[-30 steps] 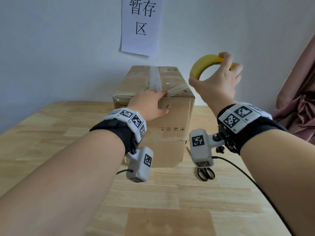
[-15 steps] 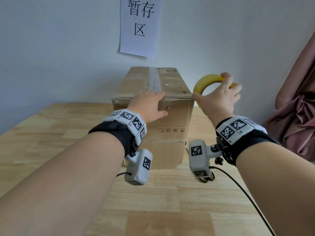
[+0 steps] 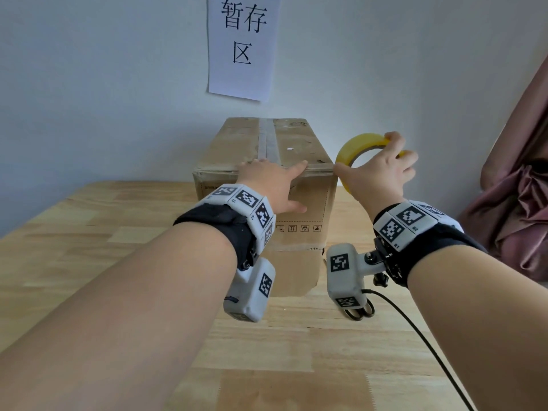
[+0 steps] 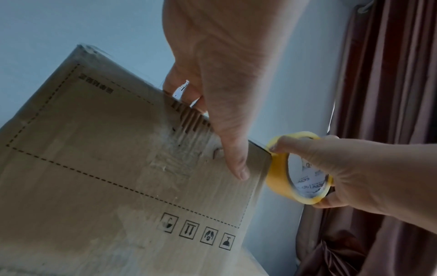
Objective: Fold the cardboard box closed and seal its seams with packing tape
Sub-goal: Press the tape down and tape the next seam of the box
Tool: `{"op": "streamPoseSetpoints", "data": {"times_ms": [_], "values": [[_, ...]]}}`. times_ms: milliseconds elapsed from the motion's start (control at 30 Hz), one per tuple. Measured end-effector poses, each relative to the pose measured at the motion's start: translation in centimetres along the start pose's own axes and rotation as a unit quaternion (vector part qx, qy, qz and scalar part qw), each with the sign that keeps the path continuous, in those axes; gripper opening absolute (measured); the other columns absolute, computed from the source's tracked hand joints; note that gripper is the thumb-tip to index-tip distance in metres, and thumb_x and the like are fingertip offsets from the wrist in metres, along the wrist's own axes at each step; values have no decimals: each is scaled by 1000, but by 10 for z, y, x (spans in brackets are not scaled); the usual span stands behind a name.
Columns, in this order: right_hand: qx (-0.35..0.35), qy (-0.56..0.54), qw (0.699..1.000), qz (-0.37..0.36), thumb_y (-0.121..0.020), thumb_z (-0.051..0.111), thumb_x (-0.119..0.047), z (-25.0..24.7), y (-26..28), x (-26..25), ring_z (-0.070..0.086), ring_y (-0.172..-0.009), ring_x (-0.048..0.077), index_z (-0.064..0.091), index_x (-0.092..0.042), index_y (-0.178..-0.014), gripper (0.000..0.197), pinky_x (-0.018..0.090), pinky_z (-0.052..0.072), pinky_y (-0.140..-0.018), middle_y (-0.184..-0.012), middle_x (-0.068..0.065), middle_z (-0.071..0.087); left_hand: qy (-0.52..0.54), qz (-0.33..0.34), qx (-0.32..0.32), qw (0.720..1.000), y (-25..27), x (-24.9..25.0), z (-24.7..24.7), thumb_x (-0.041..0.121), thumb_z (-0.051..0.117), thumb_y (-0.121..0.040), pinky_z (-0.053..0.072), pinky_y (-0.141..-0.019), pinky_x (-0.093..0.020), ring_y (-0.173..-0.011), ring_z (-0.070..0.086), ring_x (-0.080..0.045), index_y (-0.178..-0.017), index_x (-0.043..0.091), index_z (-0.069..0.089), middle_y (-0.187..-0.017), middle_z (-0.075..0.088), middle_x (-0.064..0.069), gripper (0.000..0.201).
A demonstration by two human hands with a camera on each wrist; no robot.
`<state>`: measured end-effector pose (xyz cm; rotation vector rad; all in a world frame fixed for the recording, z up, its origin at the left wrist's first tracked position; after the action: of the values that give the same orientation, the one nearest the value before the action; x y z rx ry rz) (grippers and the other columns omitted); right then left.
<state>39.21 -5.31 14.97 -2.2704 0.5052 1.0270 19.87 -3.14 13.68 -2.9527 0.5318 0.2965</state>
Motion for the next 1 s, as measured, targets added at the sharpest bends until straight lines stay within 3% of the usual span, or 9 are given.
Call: {"op": "streamPoseSetpoints", "data": {"times_ms": [100,233,333,433,533,633,767,867,1000], "values": [[-3,12,1000,6,-64,76,-38,1,0,-1,27,-120,30,21,-24,-136,92,37,39,-76,-132,9,23,37,3,23,999,9,-6,-3,69,42,-85,29,-111,-48,-135,32,-35,-149,39,6,-147,34,-19,79],[-3,15,1000,17,-64,75,-38,2,4,-1,28,-120,31,20,-23,-136,91,37,37,-76,-132,10,23,84,4,81,993,31,-36,1,49,41,-95,11,-117,-38,-145,17,-24,-151,29,13,-158,14,-7,66],[-12,17,1000,21,-66,75,-37,2,5,-3,26,-122,33,20,-21,-137,91,37,33,-77,-133,11,23,92,-31,102,990,41,-61,1,42,40,-98,22,-114,-39,-143,23,-21,-150,22,22,-157,19,-2,59],[-14,25,999,19,-67,74,-39,2,6,-4,27,-122,33,19,-21,-138,92,36,33,-78,-133,12,23,69,-59,111,990,41,-65,-4,43,41,-97,41,-105,-44,-138,35,-24,-144,14,34,-153,31,-6,56],[-9,38,999,13,-66,75,-41,1,11,-6,30,-119,32,21,-21,-137,92,41,42,-79,-132,11,25,76,-10,134,988,34,-32,-14,38,47,-95,41,-106,-43,-131,43,-25,-133,13,47,-144,43,-7,46],[-3,52,999,7,-65,75,-44,4,18,-13,31,-117,31,21,-21,-137,92,44,45,-80,-131,12,26,107,52,141,983,24,4,-20,30,49,-96,35,-110,-43,-138,35,-22,-139,16,42,-151,35,-3,46],[-16,26,999,19,-67,72,-52,9,23,-14,31,-116,30,22,-22,-134,89,41,39,-82,-128,10,27,141,40,147,978,13,10,-23,29,50,-96,45,-98,-39,-122,52,-25,-139,17,43,-138,52,-4,45],[-18,-67,995,67,-71,64,-63,3,18,-1,33,-117,31,30,-21,-131,81,40,32,-88,-124,8,31,128,40,154,979,11,10,-25,33,51,-95,49,-90,-39,-113,58,-25,-139,22,44,-129,59,-2,46],[-38,-125,986,105,-68,65,-67,1,11,10,41,-113,30,31,-23,-132,85,43,40,-95,-123,7,36,131,57,145,979,6,18,-24,32,52,-94,47,-93,-40,-116,55,-25,-129,15,53,-132,55,-5,38]]}}
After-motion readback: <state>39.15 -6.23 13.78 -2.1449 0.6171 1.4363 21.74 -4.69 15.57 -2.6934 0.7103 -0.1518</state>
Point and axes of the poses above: each hand's wrist, its own y-axis away from the middle knuckle, its own z-axis out of the palm, x = y × z, the point moved 10 cm from there along -y, towards the middle knuckle
